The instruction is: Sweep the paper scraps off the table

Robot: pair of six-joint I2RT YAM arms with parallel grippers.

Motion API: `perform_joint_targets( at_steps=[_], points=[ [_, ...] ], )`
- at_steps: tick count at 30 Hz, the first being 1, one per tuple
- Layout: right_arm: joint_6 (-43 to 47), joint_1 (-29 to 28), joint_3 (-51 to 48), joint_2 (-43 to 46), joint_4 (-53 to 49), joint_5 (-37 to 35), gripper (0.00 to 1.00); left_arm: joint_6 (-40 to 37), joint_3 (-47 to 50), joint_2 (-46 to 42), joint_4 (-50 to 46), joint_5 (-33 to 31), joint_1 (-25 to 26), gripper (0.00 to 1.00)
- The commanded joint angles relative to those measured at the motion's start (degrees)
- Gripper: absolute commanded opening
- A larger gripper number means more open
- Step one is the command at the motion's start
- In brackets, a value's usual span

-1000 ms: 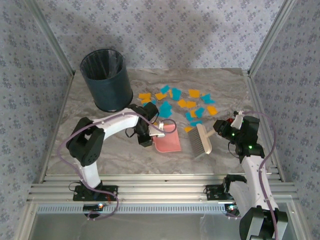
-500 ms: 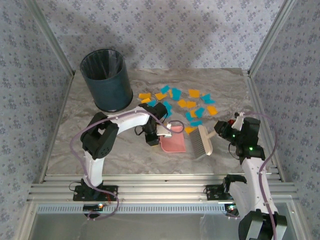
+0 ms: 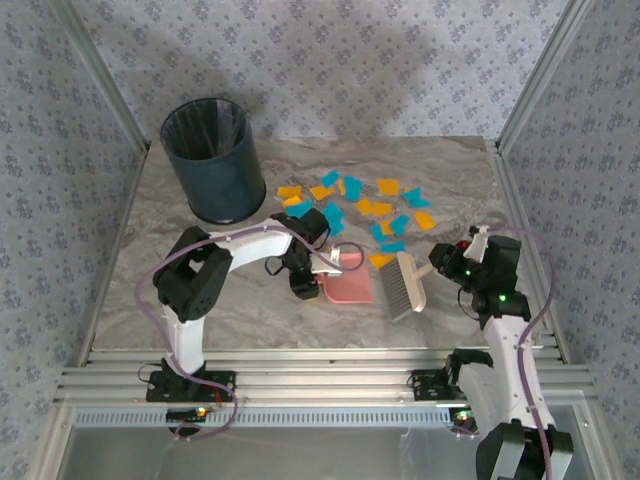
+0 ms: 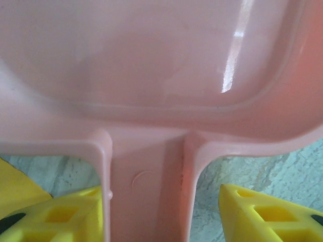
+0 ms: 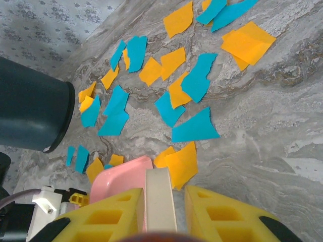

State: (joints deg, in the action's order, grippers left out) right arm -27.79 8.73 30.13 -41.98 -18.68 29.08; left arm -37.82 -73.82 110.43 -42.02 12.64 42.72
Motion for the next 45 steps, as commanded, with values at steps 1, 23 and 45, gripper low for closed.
perform_joint_targets(
  at_steps=[1, 23, 45],
  points=[
    [0.7, 0.5, 0.7, 0.9, -0.4, 0.0, 0.00, 0.7, 2.1, -2.3, 2.6, 2.7, -1.6, 0.56],
    [0.7, 0.5, 0.9, 0.7, -0.1, -0.2, 0.00, 0.7, 2.9, -1.1, 3.8, 1.5, -1.1, 0.35],
    [0.8, 0.6, 1.5, 0.4, 0.5, 0.3, 0.00, 2.2, -1.6, -3.5, -6.3, 0.4, -0.6, 0.00]
  ],
)
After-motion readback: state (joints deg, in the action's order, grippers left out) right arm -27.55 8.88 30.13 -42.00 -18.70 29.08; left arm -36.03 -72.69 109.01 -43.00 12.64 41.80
